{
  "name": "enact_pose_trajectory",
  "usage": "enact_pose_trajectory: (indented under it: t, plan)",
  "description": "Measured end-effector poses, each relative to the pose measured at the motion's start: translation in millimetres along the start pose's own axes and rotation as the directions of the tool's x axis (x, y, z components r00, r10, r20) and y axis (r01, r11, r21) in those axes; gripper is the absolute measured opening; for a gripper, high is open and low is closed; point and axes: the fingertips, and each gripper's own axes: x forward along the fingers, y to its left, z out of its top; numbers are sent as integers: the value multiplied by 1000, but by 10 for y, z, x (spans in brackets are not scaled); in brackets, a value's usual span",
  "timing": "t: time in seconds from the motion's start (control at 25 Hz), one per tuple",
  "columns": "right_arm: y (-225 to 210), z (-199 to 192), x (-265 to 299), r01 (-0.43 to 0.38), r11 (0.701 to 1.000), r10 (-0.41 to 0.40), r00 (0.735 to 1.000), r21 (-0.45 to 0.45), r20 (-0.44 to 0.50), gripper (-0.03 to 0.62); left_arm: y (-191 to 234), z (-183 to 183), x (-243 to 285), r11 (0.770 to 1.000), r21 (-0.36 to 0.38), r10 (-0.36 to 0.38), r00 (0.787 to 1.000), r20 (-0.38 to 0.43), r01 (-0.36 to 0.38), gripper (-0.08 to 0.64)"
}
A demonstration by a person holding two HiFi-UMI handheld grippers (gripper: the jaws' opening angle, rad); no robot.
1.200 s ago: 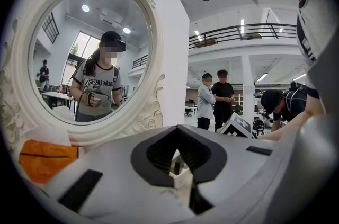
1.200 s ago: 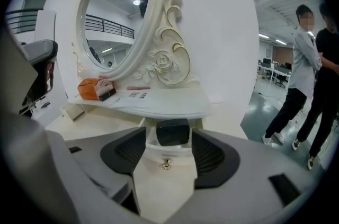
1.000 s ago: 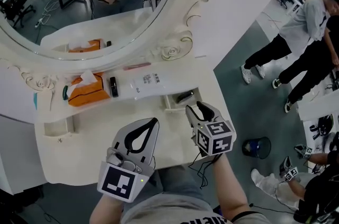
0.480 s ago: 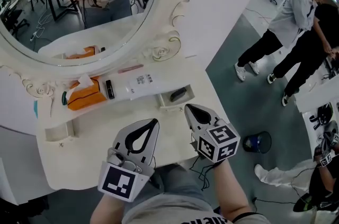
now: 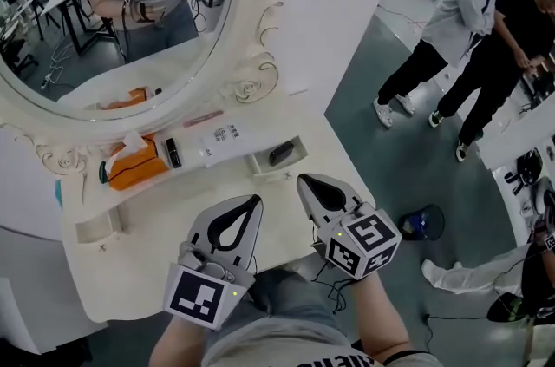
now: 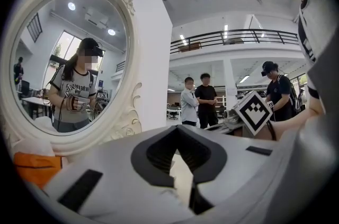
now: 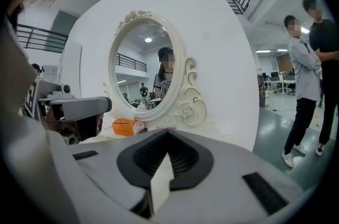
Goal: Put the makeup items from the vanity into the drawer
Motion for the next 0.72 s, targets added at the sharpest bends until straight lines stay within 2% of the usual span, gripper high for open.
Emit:
enact_pose_trajectory:
  t: [0.72]
  plan:
    - [345, 452, -637, -8, 999, 15, 986, -39, 168, 9, -367, 114, 91, 993, 28, -115, 993, 16, 114, 9]
